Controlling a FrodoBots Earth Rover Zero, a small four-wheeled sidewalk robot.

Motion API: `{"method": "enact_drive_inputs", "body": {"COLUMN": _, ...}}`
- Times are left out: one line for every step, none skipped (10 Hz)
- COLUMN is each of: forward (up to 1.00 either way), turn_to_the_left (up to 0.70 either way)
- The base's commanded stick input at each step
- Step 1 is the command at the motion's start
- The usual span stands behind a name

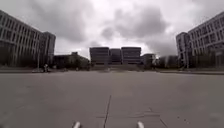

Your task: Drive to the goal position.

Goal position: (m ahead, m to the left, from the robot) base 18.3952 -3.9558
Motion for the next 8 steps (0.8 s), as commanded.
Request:
{"method": "enact_drive_inputs", "body": {"forward": 0.99, "turn_to_the_left": 0.00}}
{"method": "enact_drive_inputs", "body": {"forward": 0.99, "turn_to_the_left": 0.00}}
{"method": "enact_drive_inputs", "body": {"forward": 0.99, "turn_to_the_left": 0.00}}
{"method": "enact_drive_inputs", "body": {"forward": 0.99, "turn_to_the_left": 0.00}}
{"method": "enact_drive_inputs", "body": {"forward": 0.99, "turn_to_the_left": 0.00}}
{"method": "enact_drive_inputs", "body": {"forward": 0.99, "turn_to_the_left": 0.00}}
{"method": "enact_drive_inputs", "body": {"forward": 0.99, "turn_to_the_left": 0.00}}
{"method": "enact_drive_inputs", "body": {"forward": 0.99, "turn_to_the_left": 0.00}}
